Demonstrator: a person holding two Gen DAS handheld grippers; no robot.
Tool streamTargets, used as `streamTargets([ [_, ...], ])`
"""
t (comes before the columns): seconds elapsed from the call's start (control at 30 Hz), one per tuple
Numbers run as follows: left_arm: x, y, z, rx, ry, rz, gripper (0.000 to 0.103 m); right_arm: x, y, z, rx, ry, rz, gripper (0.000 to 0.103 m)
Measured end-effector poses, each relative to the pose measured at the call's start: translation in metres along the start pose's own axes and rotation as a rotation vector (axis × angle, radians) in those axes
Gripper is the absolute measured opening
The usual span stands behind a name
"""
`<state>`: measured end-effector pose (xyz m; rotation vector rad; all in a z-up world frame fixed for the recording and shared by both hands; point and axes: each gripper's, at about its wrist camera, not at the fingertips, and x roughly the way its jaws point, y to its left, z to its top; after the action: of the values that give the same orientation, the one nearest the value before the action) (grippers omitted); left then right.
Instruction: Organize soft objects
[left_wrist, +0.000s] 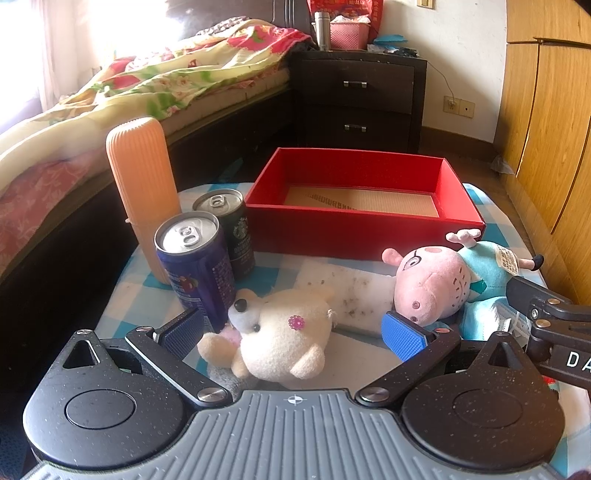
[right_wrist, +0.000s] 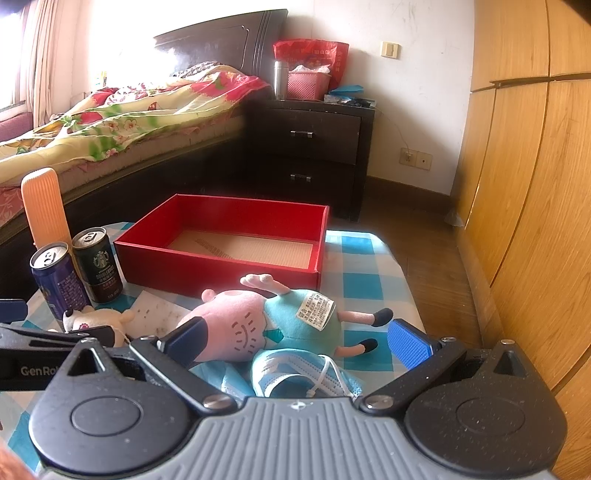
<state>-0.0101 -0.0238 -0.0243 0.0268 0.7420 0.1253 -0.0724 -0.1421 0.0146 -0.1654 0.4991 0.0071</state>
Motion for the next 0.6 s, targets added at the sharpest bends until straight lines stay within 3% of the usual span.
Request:
streamTargets([
  [0.6, -0.0034, 0.0083, -0.0021, 0.004, -0.004, 0.027, 0.098, 0.0002, 0.0003, -0.0032, -0.012, 0.013, -0.001, 0.085],
])
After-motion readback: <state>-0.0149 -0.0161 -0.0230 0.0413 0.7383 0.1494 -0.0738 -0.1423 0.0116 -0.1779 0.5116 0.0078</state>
